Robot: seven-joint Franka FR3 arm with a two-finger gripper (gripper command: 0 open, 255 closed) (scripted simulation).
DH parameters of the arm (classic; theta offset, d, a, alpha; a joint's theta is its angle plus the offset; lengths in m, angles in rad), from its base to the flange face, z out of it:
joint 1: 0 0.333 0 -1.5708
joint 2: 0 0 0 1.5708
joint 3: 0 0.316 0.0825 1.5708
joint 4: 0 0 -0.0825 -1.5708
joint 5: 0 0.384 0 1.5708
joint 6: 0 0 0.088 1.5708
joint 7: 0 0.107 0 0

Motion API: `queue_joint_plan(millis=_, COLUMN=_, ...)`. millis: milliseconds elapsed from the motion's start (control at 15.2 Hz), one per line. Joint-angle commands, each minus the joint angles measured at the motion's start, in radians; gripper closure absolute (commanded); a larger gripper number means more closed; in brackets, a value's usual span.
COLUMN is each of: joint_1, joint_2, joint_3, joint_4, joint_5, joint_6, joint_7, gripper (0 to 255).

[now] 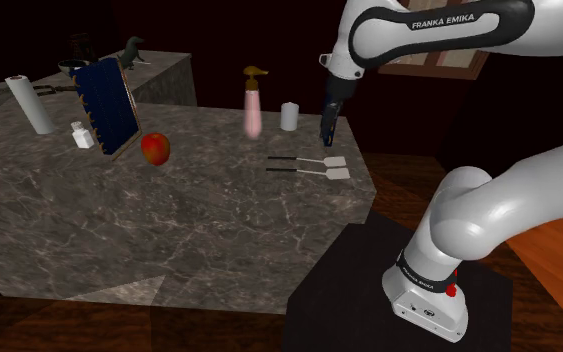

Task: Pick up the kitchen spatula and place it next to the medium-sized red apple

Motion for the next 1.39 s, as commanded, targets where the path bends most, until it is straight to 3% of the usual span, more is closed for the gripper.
queue_joint_plan(millis=0, joint_1=0.015, joint_2=0.049, joint_3=-0.029, joint_4=-0.026, joint_5=-0.011, joint_6=0.071, joint_7=-0.069, gripper=0)
queue_joint_plan(millis=594, joint_1=0.096, joint_2=0.344, joint_3=-0.157, joint_4=-0.057, joint_5=-0.004, joint_6=0.368, joint_7=-0.387, gripper=0)
queue_joint_plan(millis=1122, joint_1=0.111, joint_2=0.435, joint_3=-0.174, joint_4=-0.097, joint_5=0.025, joint_6=0.494, joint_7=-0.418, gripper=0)
queue_joint_plan(millis=1320, joint_1=0.11, joint_2=0.435, joint_3=-0.174, joint_4=-0.097, joint_5=0.025, joint_6=0.494, joint_7=-0.418, gripper=0)
